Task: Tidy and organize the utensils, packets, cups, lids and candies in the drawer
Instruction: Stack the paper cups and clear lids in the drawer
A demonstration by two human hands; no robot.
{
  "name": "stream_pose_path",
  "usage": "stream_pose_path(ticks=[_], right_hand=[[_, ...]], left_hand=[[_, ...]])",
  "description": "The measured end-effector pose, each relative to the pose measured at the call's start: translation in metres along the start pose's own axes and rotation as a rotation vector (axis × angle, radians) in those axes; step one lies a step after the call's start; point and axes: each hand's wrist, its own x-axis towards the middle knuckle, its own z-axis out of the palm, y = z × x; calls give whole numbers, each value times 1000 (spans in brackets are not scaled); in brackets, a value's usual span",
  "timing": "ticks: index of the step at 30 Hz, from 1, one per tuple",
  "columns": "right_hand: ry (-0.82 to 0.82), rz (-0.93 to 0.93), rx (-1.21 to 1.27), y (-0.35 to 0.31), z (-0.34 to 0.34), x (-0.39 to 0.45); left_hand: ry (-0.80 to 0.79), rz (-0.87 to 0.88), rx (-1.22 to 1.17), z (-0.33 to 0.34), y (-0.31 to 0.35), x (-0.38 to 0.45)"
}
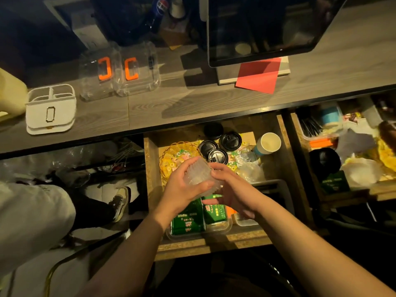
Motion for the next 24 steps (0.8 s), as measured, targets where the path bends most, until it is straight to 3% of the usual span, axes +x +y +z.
stream_pose_path(ticks=[5,8,12,15,24], right_hand=[[213,-145,-100,10,-33,-1],[365,-256,-274,20,-54,-3],[486,-375,-419,27,-85,-7],[572,-355,-496,31,-117,-7],[936,-254,-654,34,-204,15]], left_hand=[[-144,-72,306,23,-4,21],[-207,-152,173,42,-6,34],[-98,-263,85,88,-7,55],[-77,-319,181,124,-21,82],[-143,-370,21,203,-55,141]])
